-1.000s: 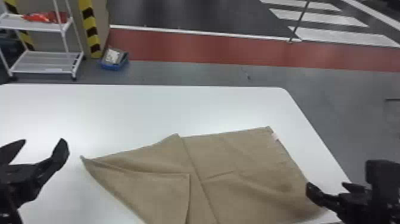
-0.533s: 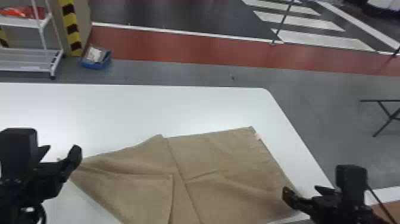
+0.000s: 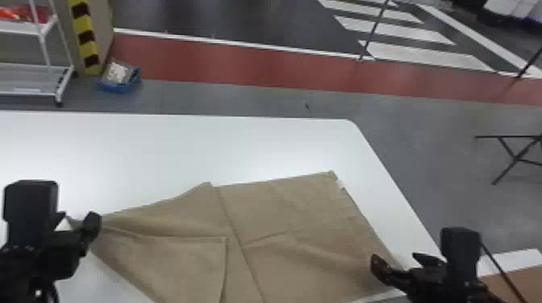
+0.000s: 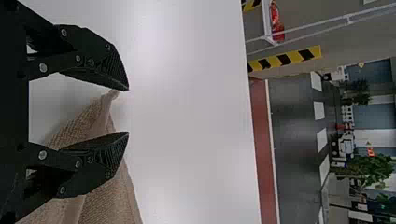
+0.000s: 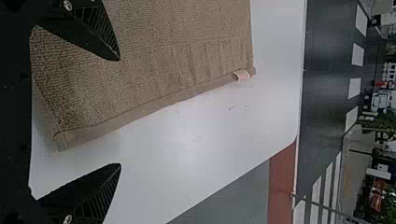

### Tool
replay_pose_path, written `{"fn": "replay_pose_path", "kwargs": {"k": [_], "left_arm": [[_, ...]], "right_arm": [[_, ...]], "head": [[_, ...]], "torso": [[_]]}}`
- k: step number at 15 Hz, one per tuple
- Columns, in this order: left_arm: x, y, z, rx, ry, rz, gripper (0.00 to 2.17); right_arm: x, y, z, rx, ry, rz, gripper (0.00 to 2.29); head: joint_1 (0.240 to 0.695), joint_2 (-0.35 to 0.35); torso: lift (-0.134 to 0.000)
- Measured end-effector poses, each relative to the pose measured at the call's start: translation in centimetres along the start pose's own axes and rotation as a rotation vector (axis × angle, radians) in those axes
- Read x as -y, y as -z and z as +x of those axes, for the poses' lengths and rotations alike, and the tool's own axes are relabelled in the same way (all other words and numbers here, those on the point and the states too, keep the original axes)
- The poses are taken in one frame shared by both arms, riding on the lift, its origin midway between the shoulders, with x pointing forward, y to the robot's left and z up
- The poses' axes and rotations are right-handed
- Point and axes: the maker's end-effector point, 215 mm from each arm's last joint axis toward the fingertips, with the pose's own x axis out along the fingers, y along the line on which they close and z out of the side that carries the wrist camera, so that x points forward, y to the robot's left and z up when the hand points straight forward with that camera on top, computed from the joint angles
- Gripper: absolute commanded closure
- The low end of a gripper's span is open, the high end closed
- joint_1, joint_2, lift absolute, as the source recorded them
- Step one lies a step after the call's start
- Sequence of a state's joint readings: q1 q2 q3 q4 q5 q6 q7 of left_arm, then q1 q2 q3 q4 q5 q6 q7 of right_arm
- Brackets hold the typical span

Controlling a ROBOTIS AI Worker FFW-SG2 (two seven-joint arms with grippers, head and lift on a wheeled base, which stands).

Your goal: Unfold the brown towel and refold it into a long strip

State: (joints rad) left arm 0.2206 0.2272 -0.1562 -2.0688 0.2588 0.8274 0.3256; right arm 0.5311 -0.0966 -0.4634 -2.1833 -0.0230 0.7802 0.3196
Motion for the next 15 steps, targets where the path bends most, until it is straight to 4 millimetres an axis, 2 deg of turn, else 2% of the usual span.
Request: {"fn": "replay_pose_path", "kwargs": {"k": [4,15], "left_arm": [[-0.67,0.42,-0.14,-0.009,-0.019,0.017,0.67],[-0.92,0.53,0.08,-0.012,-0.013,0.027,0.67]], "right_arm": [[-0.24,-0.06,-0.01,0.003,-0.002,0.004,0.08],[-0.52,-0.45,-0.19,0.014,-0.006,0.007,0.08]], "head": [[0.695,-0.272],[0.695,-0.263]], "torso": [[-0.123],[-0.123]]}}
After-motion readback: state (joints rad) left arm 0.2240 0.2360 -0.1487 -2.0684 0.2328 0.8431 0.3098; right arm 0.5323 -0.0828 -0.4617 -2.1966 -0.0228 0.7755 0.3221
